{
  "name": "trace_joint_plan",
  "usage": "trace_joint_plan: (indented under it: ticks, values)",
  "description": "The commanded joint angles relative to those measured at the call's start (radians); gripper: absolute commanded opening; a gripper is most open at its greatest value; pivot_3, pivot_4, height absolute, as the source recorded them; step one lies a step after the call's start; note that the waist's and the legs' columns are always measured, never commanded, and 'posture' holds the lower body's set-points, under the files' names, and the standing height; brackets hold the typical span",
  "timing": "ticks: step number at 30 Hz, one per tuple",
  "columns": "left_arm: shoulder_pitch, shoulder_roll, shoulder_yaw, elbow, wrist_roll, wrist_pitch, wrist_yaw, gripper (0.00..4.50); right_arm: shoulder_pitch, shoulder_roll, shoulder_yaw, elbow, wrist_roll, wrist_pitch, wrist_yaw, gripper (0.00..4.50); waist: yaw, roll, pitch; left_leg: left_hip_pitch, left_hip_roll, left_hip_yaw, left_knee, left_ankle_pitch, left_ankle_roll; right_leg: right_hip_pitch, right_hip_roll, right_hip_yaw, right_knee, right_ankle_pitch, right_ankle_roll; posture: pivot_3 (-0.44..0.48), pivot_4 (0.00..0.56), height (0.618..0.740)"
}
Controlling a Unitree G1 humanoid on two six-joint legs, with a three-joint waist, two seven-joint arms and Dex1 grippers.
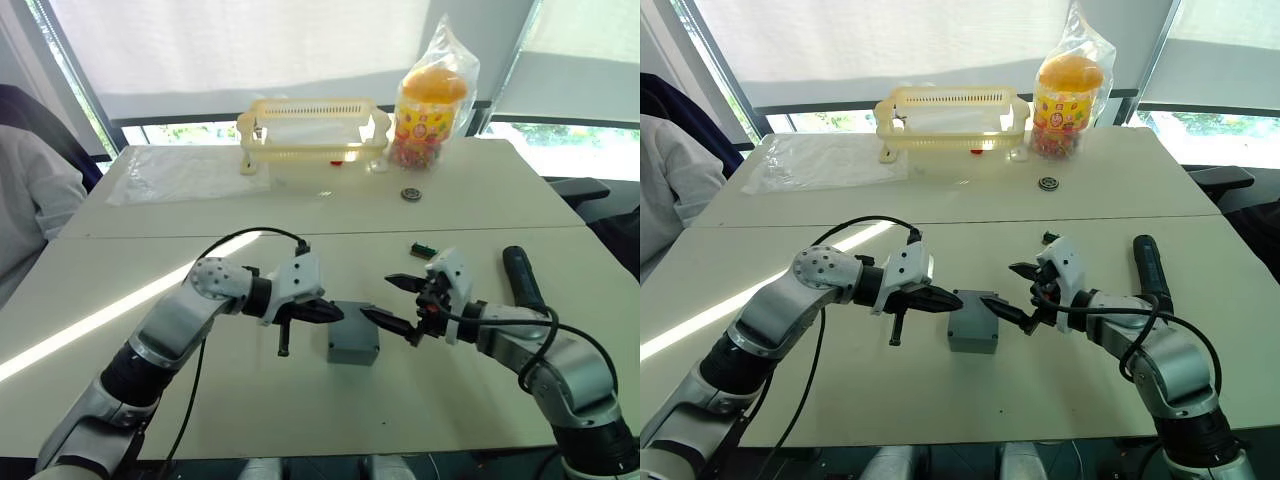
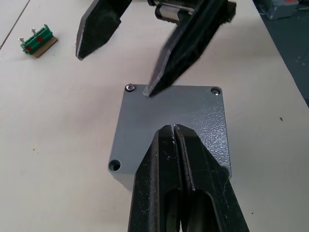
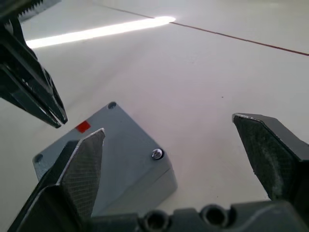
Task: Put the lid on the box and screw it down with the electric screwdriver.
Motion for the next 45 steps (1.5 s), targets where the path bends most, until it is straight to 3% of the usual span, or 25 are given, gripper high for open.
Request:
trace_joint_plan:
  ticks: [1,6,13,18,22,27,31,35,45]
  values:
    - [-0.014,-0.007,0.025,-0.020,-0.029,0.002,-0.001,0.00,-0.019,-0.018,-0.148,-0.046,0.172,0.095,0.008,4.47,0.001,0.000,0.000,0.000,0.000,0.000,0.000,0.000,0.000,0.000,0.000,0.000,0.000,0.000,0.000,0.000,0.150,0.740]
    - [-0.028,-0.040,0.082,-0.043,-0.117,0.057,0.010,0.00,-0.077,-0.130,-0.416,0.046,0.418,0.286,-0.025,4.47,0.002,0.000,0.000,0.000,0.000,0.000,0.000,0.000,0.000,0.000,0.000,0.000,0.000,0.000,0.000,0.000,0.150,0.740]
    - [-0.032,-0.052,0.076,-0.051,-0.116,0.029,0.033,0.00,-0.105,-0.372,-0.545,0.254,0.347,0.312,-0.035,4.47,0.001,0.001,0.000,0.000,0.000,0.001,0.000,0.000,0.000,0.000,0.000,0.000,0.000,0.000,0.000,0.000,0.150,0.740]
    - [-0.032,-0.042,0.037,-0.082,-0.091,0.008,0.031,0.00,-0.126,-0.601,-0.378,0.481,0.140,0.264,0.005,4.47,-0.002,0.001,0.000,0.000,0.000,0.002,0.000,0.000,0.000,0.000,-0.001,0.001,-0.001,-0.001,-0.001,0.000,0.150,0.740]
    - [-0.033,-0.060,0.042,-0.091,-0.113,0.014,0.039,0.00,-0.252,-0.726,-0.080,0.634,0.035,0.411,0.080,4.47,-0.006,0.001,0.000,0.000,0.000,0.003,0.000,0.000,0.000,-0.001,-0.001,0.002,-0.002,-0.002,-0.003,0.000,0.150,0.740]
    - [-0.027,-0.085,0.016,-0.078,-0.095,0.000,0.058,0.00,-0.548,-0.665,0.216,0.881,-0.101,0.465,0.244,4.47,-0.009,0.004,0.001,0.000,0.000,0.005,-0.001,0.000,0.000,-0.002,-0.001,0.003,-0.002,-0.002,-0.003,0.000,0.150,0.740]
    - [-0.010,-0.133,0.014,-0.062,-0.110,0.007,0.089,0.00,-0.689,-0.573,0.341,1.101,-0.220,0.453,0.294,4.47,-0.003,0.003,0.001,-0.001,0.000,0.004,-0.001,0.000,0.000,-0.003,0.000,0.003,-0.002,0.000,-0.001,0.000,0.150,0.740]
    - [0.020,-0.160,-0.013,-0.062,-0.086,0.006,0.122,0.00,-0.767,-0.509,0.416,1.262,-0.331,0.377,0.351,4.47,-0.001,0.004,0.001,-0.002,-0.001,0.004,-0.001,0.000,0.000,-0.002,-0.001,0.003,-0.003,0.000,0.000,0.000,0.150,0.740]
    - [0.050,-0.131,-0.024,-0.110,-0.077,0.030,0.146,0.00,-0.801,-0.458,0.527,1.403,-0.527,0.244,0.535,4.47,-0.006,0.005,0.001,-0.001,-0.001,0.004,-0.001,0.000,0.000,-0.003,-0.001,0.003,-0.002,0.000,0.000,0.000,0.150,0.740]
